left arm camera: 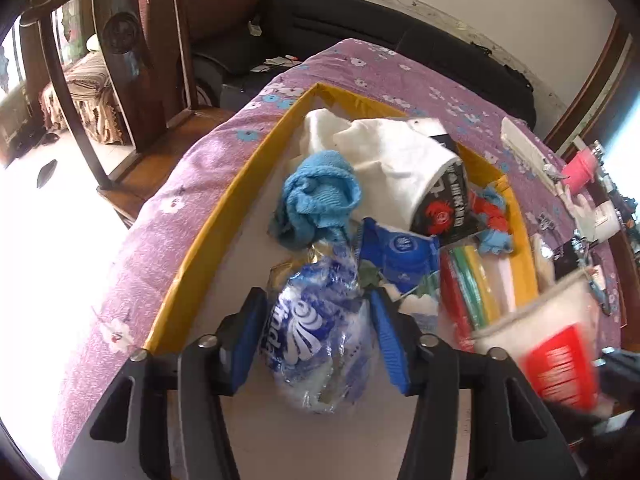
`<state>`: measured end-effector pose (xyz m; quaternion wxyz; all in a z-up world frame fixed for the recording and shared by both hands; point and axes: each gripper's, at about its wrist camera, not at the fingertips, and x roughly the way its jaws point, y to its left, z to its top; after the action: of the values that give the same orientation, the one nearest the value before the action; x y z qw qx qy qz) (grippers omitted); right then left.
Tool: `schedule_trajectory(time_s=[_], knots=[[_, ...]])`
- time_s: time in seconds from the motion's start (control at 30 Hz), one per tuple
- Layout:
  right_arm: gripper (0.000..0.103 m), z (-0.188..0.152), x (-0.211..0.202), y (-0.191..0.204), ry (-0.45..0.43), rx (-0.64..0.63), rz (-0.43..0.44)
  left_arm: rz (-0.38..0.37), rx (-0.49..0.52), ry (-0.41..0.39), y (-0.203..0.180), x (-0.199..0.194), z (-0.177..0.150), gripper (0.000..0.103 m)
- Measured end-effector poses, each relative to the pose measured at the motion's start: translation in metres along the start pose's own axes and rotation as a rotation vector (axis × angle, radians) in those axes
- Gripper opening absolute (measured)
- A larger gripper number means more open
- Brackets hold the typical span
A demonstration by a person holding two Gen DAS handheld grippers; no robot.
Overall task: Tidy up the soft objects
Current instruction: 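Carry the plastic bag and white tissue pack into the tray and release both, then grasp the beige Face tissue pack with the left gripper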
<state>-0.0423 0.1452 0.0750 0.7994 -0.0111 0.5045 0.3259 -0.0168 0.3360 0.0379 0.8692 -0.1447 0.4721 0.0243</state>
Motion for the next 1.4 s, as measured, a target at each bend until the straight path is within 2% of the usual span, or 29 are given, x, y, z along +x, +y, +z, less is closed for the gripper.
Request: schedule_trajectory(time_s=[0.07,0.13,0.3,0.33,0.37,0.4,0.47,0.57,0.7,0.9,1.03,1.13,1.23,1.4], knots=[[0.04,0.003,0.016,0.009,0.026,-0.014,-0.006,-0.024,-0.015,-0.012,0.001,-0.006,0.0,0.062],[0.04,0.002,0.029,0.013,0.046,-0.022,-0.009,-0.042,-0.03,-0.045,0.004,-0.019,-0.002,0.075],[0.043,0.002,0.048,0.021,0.05,-0.037,-0.029,-0.059,-0.067,-0.155,0.019,-0.056,-0.011,0.079],[0.046,0.003,0.049,0.021,0.045,-0.039,-0.034,-0.063,-0.08,-0.17,0.023,-0.062,-0.014,0.079],[0.053,0.004,0.048,0.021,0.04,-0.042,-0.036,-0.064,-0.093,-0.184,0.026,-0.068,-0.017,0.08],[0.062,0.004,0.044,0.021,0.024,-0.048,-0.041,-0.061,-0.101,-0.194,0.027,-0.071,-0.019,0.08],[0.069,0.002,0.033,0.018,-0.013,-0.056,-0.053,-0.053,-0.12,-0.209,0.029,-0.078,-0.025,0.08],[0.072,-0.008,0.009,0.006,-0.06,-0.046,-0.076,-0.054,-0.136,-0.23,0.027,-0.089,-0.033,0.081],[0.073,-0.034,-0.034,-0.032,-0.127,0.014,-0.107,-0.073,-0.093,-0.261,0.004,-0.099,-0.038,0.084],[0.084,-0.08,-0.101,-0.11,-0.229,0.153,-0.27,-0.136,0.028,-0.208,-0.056,-0.088,-0.045,0.084],[0.085,-0.115,-0.128,-0.172,-0.252,0.287,-0.371,-0.167,0.143,-0.17,-0.108,-0.077,-0.055,0.084],[0.085,-0.133,-0.138,-0.211,-0.262,0.377,-0.405,-0.193,0.218,-0.119,-0.146,-0.065,-0.062,0.084],[0.084,-0.143,-0.139,-0.234,-0.271,0.445,-0.396,-0.215,0.258,-0.072,-0.176,-0.053,-0.068,0.084],[0.084,-0.133,-0.13,-0.258,-0.254,0.508,-0.395,-0.193,0.297,-0.027,-0.209,-0.038,-0.074,0.084]])
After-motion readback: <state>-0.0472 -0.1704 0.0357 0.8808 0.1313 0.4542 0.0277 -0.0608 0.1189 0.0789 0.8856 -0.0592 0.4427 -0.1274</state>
